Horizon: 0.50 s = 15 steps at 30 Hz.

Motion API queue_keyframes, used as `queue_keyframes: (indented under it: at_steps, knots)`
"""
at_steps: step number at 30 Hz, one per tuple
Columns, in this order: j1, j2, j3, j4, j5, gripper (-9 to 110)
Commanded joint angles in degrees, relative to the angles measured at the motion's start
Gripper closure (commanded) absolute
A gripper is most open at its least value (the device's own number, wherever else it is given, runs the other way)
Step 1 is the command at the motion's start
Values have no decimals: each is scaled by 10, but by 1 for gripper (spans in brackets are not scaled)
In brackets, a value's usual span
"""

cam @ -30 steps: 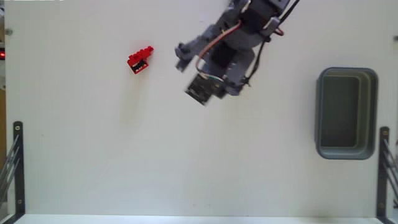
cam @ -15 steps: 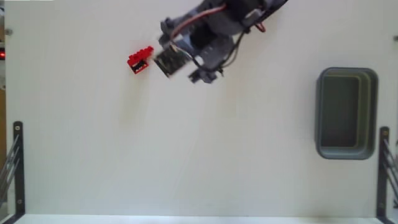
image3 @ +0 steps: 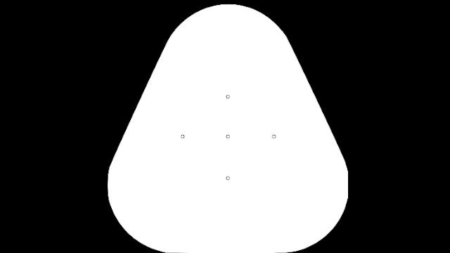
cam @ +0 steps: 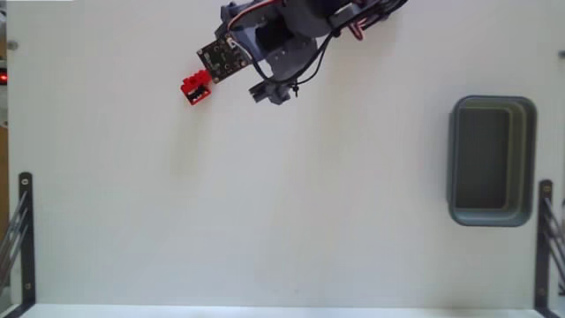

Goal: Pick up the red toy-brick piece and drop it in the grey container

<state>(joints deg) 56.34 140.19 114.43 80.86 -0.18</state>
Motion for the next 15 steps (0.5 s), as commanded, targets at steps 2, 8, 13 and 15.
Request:
queue_keyframes:
  at_steps: [2, 8, 13, 15]
  knots:
    - [12, 19, 1, 11, 2, -9]
    - [-6, 19, 1, 11, 2, -9]
    - [-6, 19, 1, 11, 2, -9]
    - [-6, 19, 1, 11, 2, -9]
